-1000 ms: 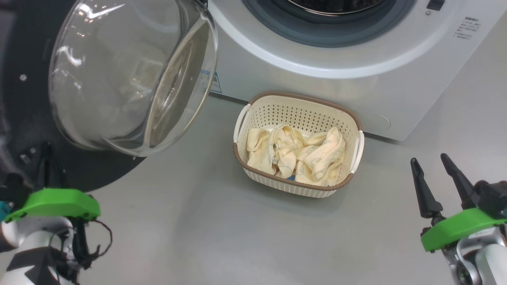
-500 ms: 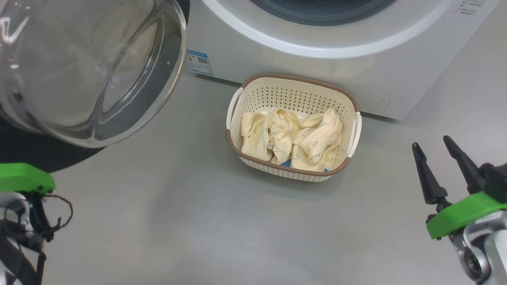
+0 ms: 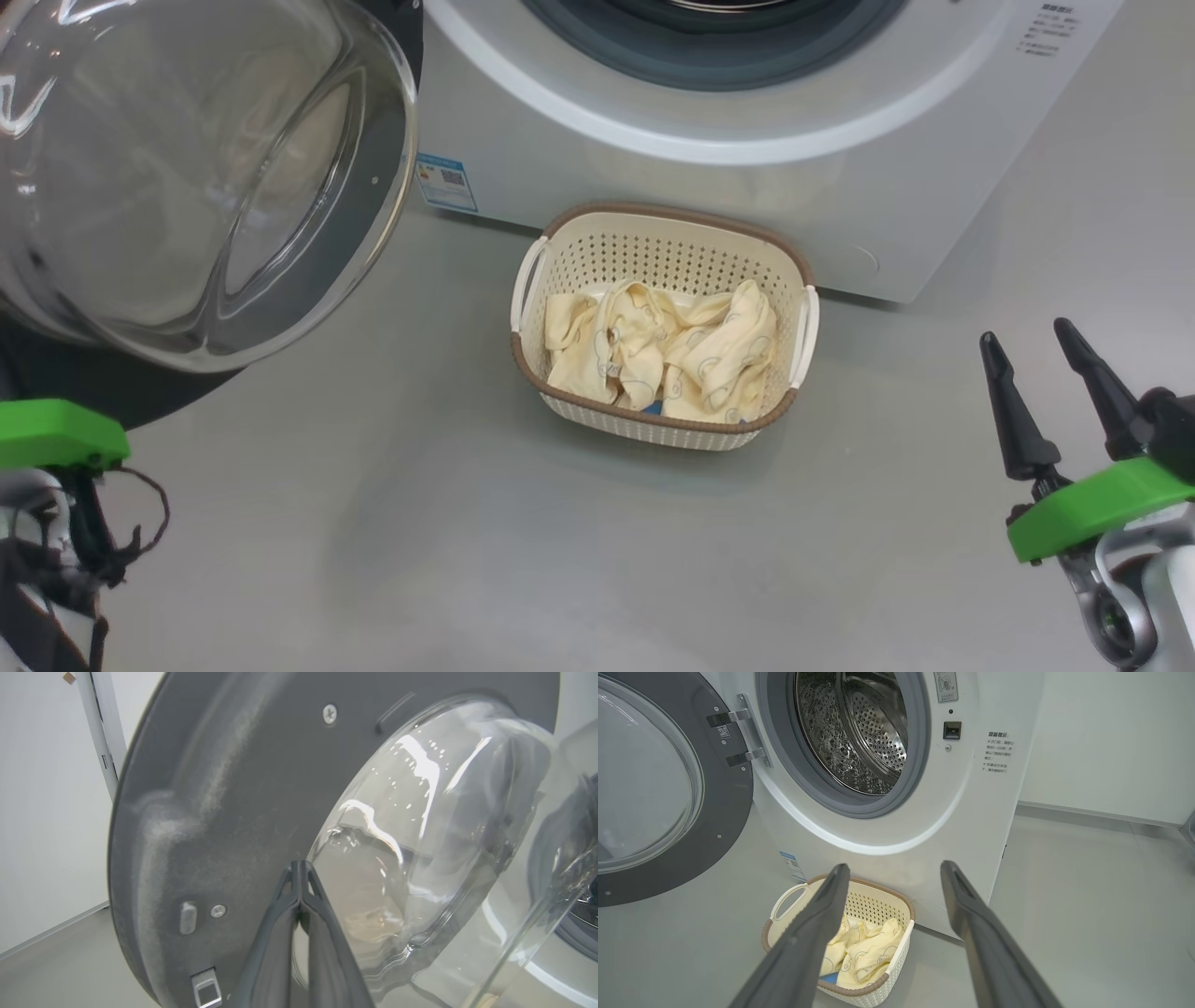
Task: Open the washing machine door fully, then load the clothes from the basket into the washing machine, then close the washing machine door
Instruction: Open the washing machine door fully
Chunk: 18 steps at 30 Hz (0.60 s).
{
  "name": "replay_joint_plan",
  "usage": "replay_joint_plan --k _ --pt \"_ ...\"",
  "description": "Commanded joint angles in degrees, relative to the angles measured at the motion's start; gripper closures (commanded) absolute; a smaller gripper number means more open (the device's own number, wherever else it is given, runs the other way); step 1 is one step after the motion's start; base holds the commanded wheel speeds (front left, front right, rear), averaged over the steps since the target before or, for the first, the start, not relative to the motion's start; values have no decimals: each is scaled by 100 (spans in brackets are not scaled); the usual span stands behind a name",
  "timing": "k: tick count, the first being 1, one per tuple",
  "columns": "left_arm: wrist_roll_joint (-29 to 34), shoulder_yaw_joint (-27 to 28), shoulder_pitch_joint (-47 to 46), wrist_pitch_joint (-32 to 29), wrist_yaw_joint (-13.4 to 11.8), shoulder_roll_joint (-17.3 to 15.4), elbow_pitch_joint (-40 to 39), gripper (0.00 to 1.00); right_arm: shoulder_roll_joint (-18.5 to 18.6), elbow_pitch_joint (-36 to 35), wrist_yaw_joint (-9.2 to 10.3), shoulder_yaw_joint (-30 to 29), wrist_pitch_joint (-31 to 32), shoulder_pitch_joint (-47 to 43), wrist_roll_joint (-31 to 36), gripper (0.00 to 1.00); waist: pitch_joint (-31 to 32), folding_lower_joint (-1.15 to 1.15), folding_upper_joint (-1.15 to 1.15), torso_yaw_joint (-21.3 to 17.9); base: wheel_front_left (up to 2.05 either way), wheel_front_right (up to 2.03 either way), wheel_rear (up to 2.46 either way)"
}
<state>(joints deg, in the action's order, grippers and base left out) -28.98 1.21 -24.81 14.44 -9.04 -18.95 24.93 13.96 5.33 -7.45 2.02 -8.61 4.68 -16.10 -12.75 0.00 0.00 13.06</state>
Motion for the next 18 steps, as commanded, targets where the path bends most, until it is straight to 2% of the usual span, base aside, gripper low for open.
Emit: replay_joint_plan --k 1,9,16,18 --pt "89 212 8 55 22 -214 -275 100 60 -146 -3 38 -81 -13 18 0 97 0 0 -87 0 0 0" --pt "357 104 780 34 -79 -144 -1464 100 -141 -77 -3 89 -243 -168 16 0 486 0 0 -582 0 0 0" --pt "481 -28 1340 -243 -215 -189 -2528 100 -267 -82 -3 129 -352 -233 49 0 677 0 0 -1029 0 0 0" --pt "509 -79 1484 -328 -246 -189 -2761 89 -293 -94 -3 138 -374 -249 59 0 698 0 0 -1152 0 0 0"
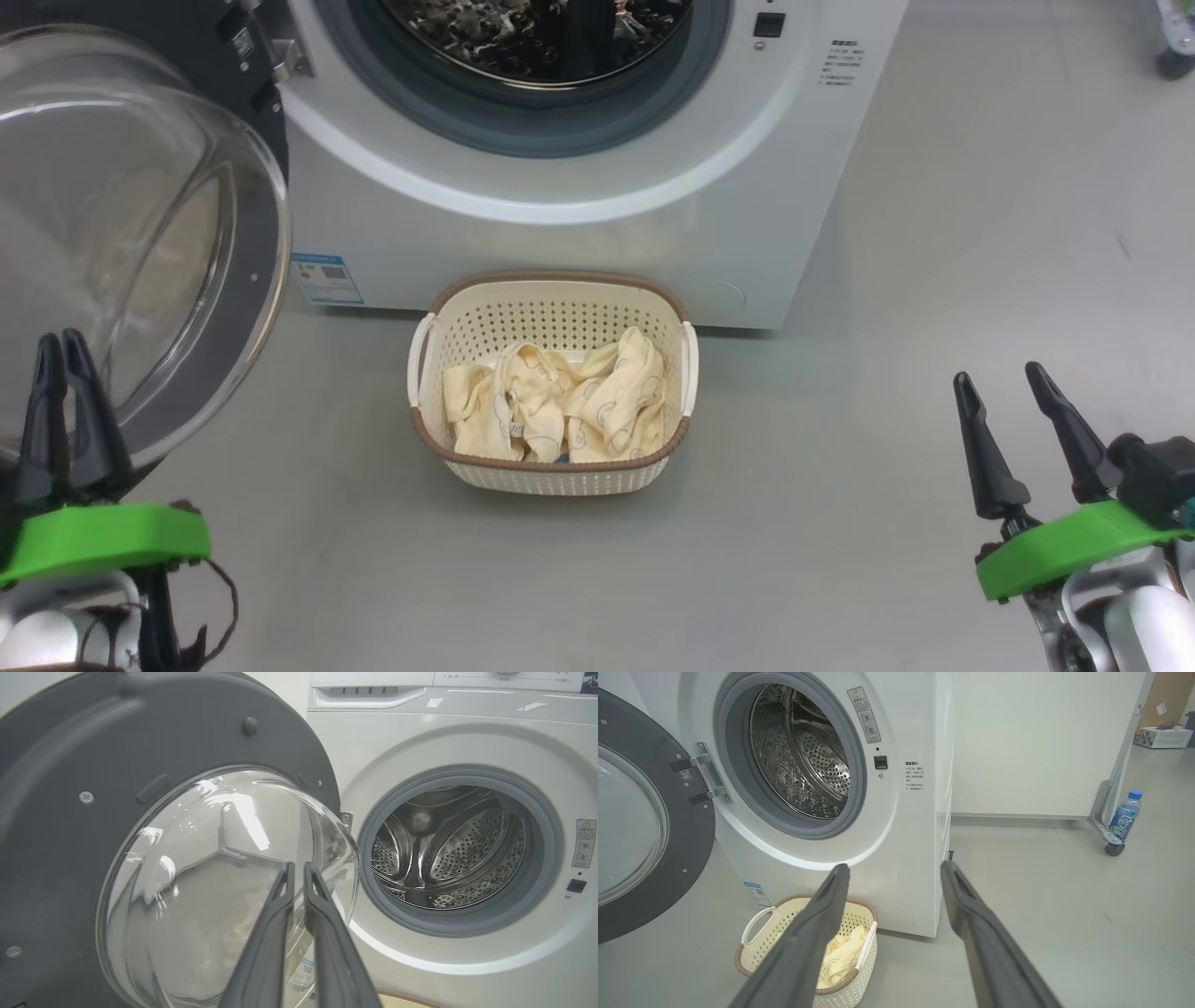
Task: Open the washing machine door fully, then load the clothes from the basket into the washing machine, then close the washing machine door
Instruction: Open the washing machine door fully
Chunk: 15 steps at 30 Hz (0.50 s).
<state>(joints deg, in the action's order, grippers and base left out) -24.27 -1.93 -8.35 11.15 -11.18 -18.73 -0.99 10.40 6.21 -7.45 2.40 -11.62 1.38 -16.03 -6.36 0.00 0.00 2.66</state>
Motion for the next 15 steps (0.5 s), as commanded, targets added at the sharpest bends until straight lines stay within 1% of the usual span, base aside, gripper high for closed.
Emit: replay_joint_plan --k 1,4,5,6,7,15 --pt "62 199 -91 -37 -42 -215 -265 80 48 -187 -3 101 -80 69 60 0 71 0 0 -168 0 0 0" --pt "69 109 122 -90 -41 -184 -494 54 3 -203 -3 104 -98 27 73 0 111 0 0 -336 0 0 0" --pt "77 95 202 -88 -61 -167 -542 19 -10 -207 -3 103 -104 11 77 0 128 0 0 -394 0 0 0" --pt "122 49 292 -102 -66 -179 -580 5 -20 -212 -3 98 -109 -5 85 0 144 0 0 -449 0 0 0" --pt "106 -1 364 -109 -56 -139 -624 0 -28 -219 -3 90 -115 -23 85 0 159 0 0 -493 0 0 0" --pt "174 -309 821 -258 -101 -28 -650 0 -44 -292 -3 30 -132 -194 100 0 287 0 0 -731 0 0 0"
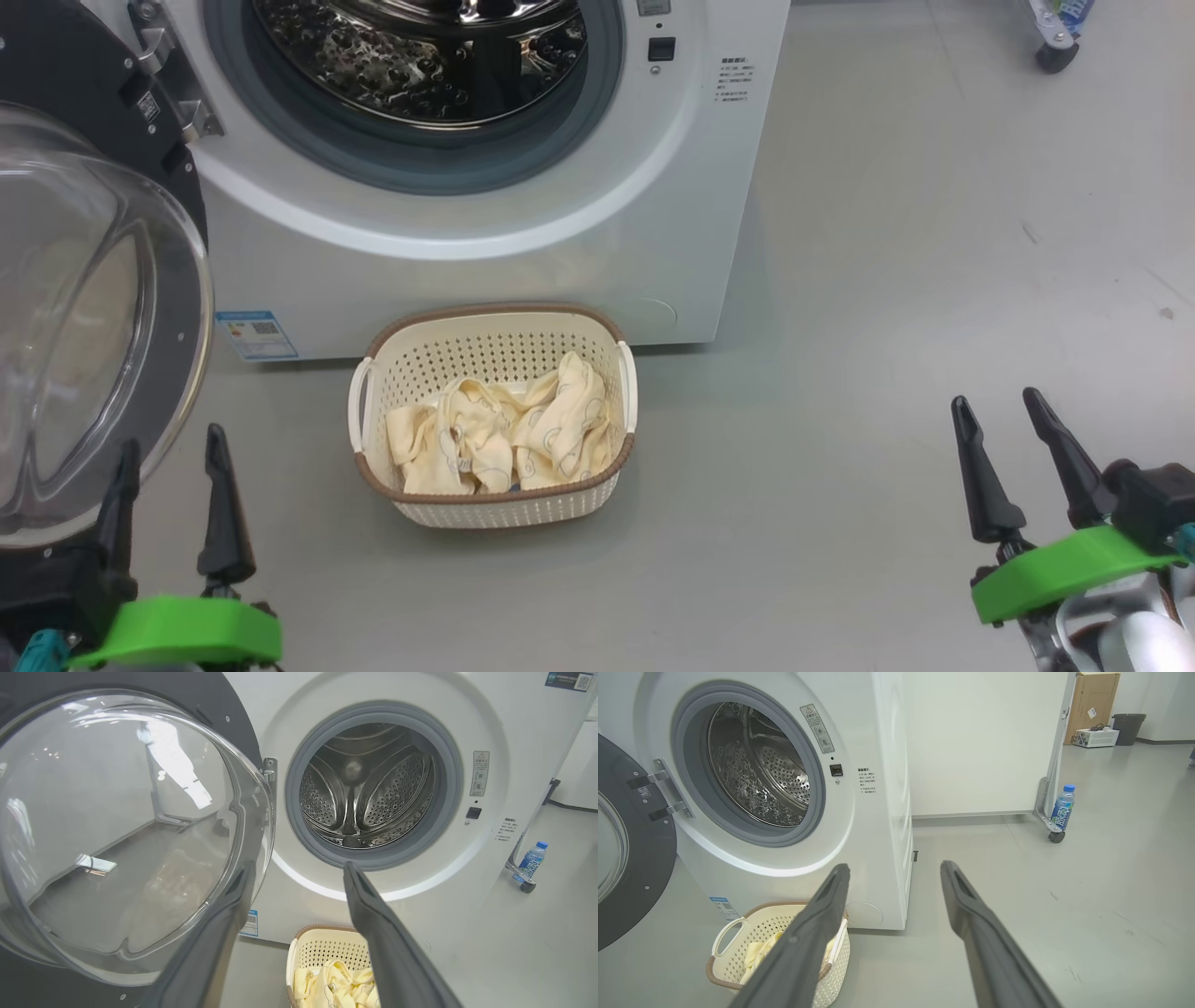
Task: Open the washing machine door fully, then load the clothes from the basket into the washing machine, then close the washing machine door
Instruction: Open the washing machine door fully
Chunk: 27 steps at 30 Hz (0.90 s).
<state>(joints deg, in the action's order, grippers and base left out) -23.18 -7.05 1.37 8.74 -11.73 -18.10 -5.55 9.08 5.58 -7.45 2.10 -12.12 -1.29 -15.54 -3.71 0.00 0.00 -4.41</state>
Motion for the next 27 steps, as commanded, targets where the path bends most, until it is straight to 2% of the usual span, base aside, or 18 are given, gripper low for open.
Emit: replay_joint_plan --k 1,27 --pt "74 189 -115 -32 -81 -70 -172 0 86 -242 -3 45 -80 52 53 0 30 0 0 -33 0 0 0" --pt "72 -93 386 119 -164 88 117 0 35 -431 -3 -136 58 -364 138 0 370 0 0 69 0 0 0"
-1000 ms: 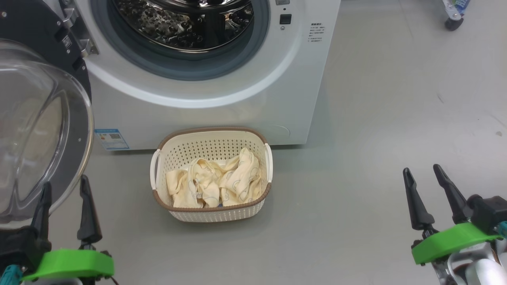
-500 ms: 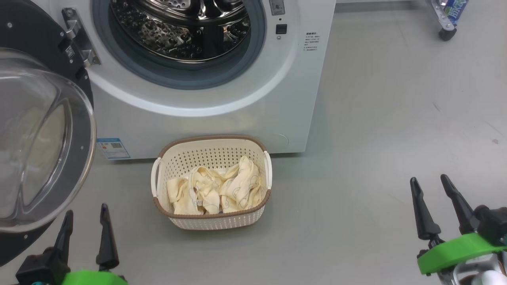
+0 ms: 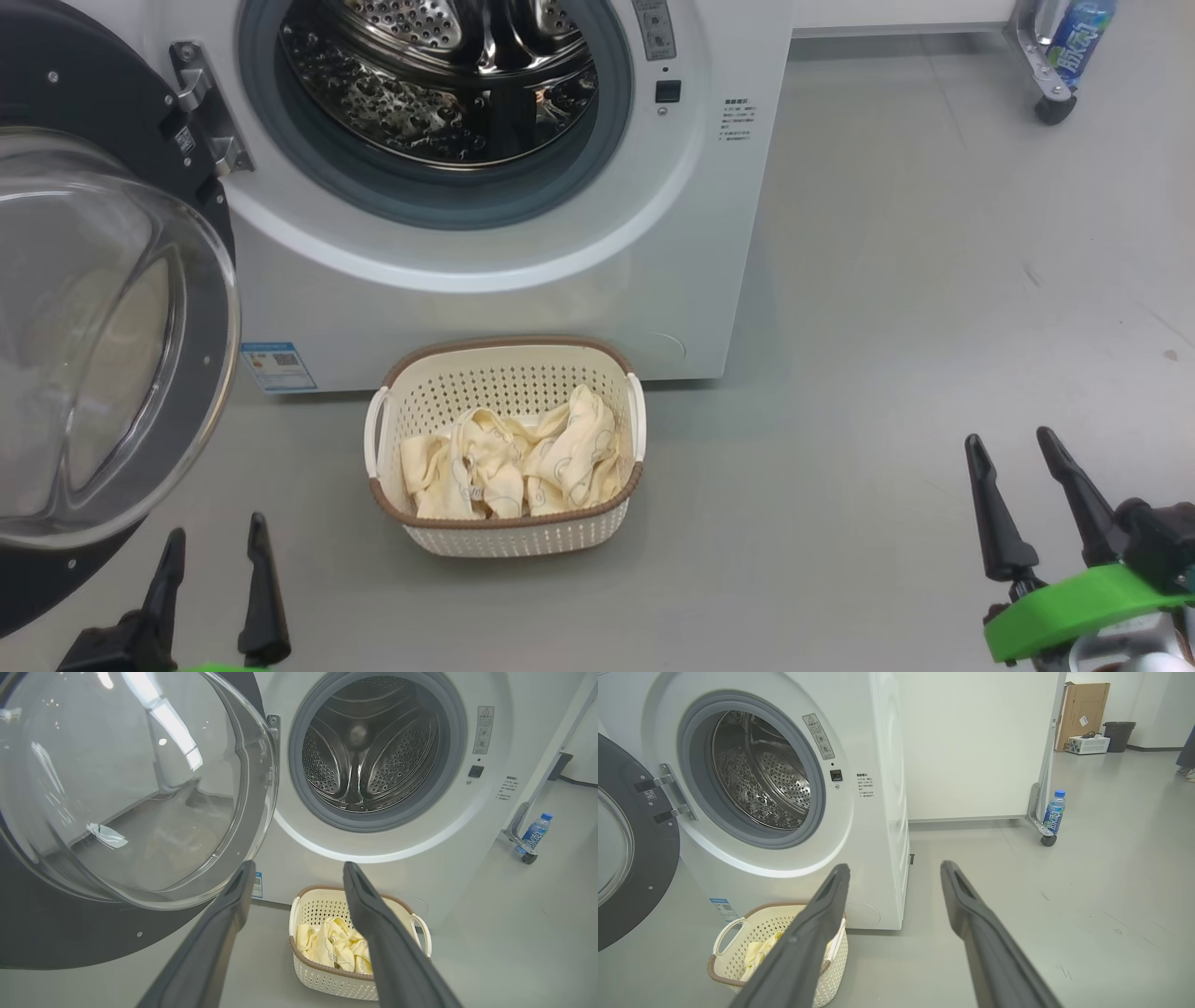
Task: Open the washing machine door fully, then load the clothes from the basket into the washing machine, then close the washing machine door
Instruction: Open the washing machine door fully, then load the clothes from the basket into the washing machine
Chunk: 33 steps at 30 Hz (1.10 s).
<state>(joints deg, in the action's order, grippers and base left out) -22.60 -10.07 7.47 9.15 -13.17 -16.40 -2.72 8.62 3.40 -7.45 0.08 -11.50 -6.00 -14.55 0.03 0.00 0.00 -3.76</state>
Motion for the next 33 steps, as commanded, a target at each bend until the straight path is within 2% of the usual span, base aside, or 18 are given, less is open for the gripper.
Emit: replay_joint_plan --k 1,33 --pt "22 198 -228 76 -17 -92 -166 0 82 -217 -3 66 -3 102 40 0 -8 0 0 9 0 0 0" --pt "-43 155 -421 198 -63 -113 12 0 77 -161 -3 75 -27 208 32 0 -202 0 0 215 10 -4 -7"
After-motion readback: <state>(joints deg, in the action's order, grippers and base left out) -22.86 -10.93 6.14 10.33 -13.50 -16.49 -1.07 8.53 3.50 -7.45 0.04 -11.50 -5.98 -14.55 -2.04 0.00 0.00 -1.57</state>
